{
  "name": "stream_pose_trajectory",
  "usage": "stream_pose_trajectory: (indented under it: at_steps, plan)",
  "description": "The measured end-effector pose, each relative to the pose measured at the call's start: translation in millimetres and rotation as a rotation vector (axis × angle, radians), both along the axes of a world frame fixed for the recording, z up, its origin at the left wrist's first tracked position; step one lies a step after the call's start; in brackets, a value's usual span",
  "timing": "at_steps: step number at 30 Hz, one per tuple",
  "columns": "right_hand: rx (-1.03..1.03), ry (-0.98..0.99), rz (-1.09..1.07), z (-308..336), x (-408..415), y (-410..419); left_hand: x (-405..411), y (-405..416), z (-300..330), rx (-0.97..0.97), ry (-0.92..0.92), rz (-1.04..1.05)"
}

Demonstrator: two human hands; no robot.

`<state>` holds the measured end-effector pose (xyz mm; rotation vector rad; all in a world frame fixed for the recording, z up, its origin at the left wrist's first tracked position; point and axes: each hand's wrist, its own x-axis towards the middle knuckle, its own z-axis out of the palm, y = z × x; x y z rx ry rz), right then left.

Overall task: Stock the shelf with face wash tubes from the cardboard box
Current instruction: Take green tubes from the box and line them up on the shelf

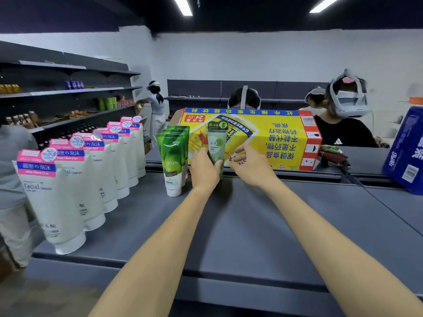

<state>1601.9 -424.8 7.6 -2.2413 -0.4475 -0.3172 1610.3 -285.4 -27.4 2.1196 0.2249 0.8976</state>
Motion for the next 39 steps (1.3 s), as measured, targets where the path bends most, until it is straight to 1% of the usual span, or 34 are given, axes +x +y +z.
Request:
stream_pose_trajectory:
  at_steps: [6,12,20,29,33,39]
  plan:
    - [0.072,0.018,-0.018,-4,8,-1,5,3,-2,-0.009,-0.018,-0.025]
    - [0.086,-0.046,-0.035,3,7,-5,-2,6,-3,0.021,-0.016,-0.03]
    - [0.075,0.0,-0.044,-6,11,-8,-12,0,-2,-0.007,0.0,-0.013]
    - [0.07,-0.001,-0.038,-7,12,-5,-24,-11,-1,-0.055,-0.009,0.0]
    - [0.041,-0.026,-0.028,-8,10,-4,-41,-19,2,-0.031,0.041,-0.004]
    - [0.004,-0.051,-0.041,-2,-13,-8,-75,-17,2,0.033,0.047,-0.087]
